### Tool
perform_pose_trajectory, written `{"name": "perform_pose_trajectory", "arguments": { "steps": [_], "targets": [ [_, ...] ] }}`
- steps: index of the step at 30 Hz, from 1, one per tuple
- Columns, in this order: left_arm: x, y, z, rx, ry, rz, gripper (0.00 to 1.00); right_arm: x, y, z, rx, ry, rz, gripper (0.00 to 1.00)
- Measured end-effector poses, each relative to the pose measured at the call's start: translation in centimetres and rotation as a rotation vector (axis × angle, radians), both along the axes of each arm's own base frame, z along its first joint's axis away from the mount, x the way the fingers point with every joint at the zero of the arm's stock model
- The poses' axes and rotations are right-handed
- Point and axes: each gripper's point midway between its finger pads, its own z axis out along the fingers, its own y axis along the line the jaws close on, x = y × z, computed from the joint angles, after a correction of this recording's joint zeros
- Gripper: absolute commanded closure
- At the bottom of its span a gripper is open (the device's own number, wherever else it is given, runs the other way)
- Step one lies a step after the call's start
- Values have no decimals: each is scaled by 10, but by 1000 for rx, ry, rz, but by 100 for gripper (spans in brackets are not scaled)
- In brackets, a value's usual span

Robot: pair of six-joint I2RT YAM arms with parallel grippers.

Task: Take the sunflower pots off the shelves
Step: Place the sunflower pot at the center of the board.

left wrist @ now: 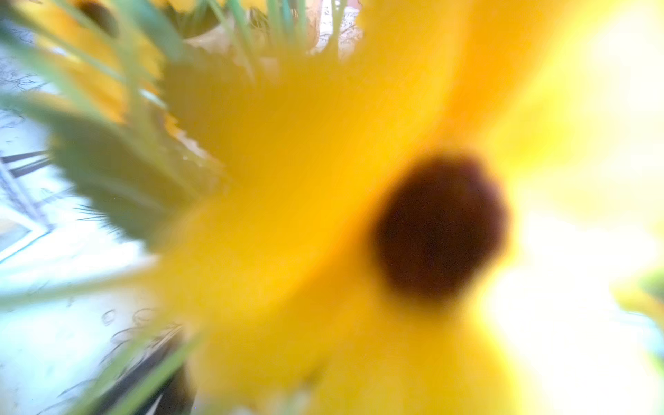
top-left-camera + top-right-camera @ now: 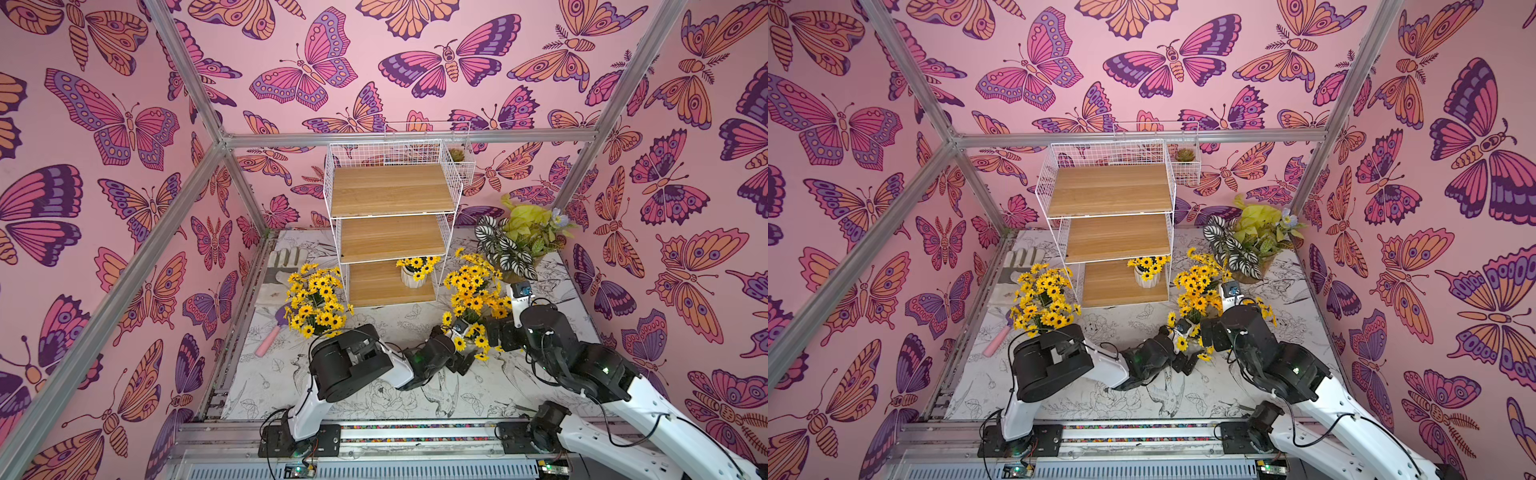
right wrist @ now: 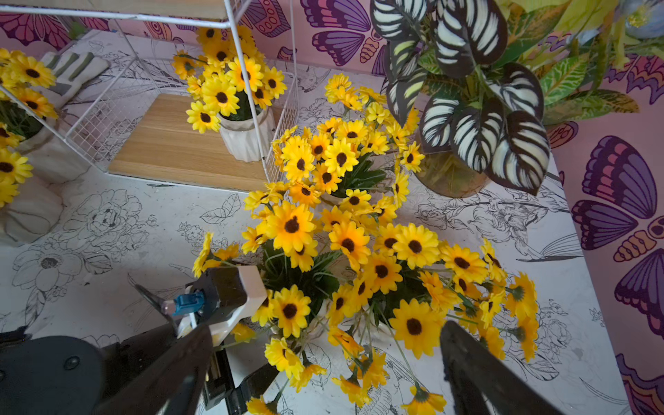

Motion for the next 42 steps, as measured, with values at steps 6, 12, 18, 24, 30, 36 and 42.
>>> {"name": "perform_pose_trajectory", "arguments": {
  "steps": [6,12,18,24,30,36,42],
  "targets": [
    [-5,29,44,-53,-44,44,0,9,19,-3,-25,9,70,1],
    [-13,67,61,-50,-51,97,0,24,45,-2,-15,15,127,1],
    [-29,128,68,-47,-29,182,0,46,73,-16,-11,38,151,1],
    [-48,177,103,-144,-50,213,0,66,98,-44,-25,81,167,1],
    [-61,214,143,-253,-84,238,0,77,134,-60,-27,79,212,1],
    [-65,232,136,-217,-66,265,0,85,176,-78,-48,70,252,1],
    [-66,238,124,-170,-46,278,0,101,200,-110,-65,75,235,1]
  ]
}}
